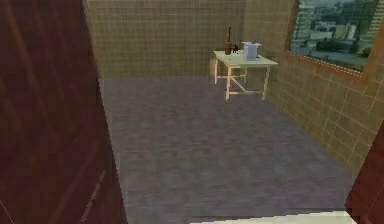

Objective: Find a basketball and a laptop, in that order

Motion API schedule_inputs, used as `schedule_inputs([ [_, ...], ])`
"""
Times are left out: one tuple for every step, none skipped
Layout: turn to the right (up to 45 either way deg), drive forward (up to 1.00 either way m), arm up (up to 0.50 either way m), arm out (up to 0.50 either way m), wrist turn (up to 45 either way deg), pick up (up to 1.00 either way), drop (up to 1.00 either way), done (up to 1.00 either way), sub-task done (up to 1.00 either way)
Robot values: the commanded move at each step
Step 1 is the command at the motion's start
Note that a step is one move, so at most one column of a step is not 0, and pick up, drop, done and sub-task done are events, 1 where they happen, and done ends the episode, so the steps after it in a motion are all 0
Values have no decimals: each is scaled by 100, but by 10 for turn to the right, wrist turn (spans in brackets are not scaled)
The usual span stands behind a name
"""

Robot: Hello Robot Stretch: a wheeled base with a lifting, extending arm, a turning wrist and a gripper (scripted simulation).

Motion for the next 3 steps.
schedule_inputs([
  [0,100,0,0,0,0,0,0,0],
  [0,40,0,0,0,0,0,0,0],
  [-450,0,0,0,0,0,0,0,0],
])
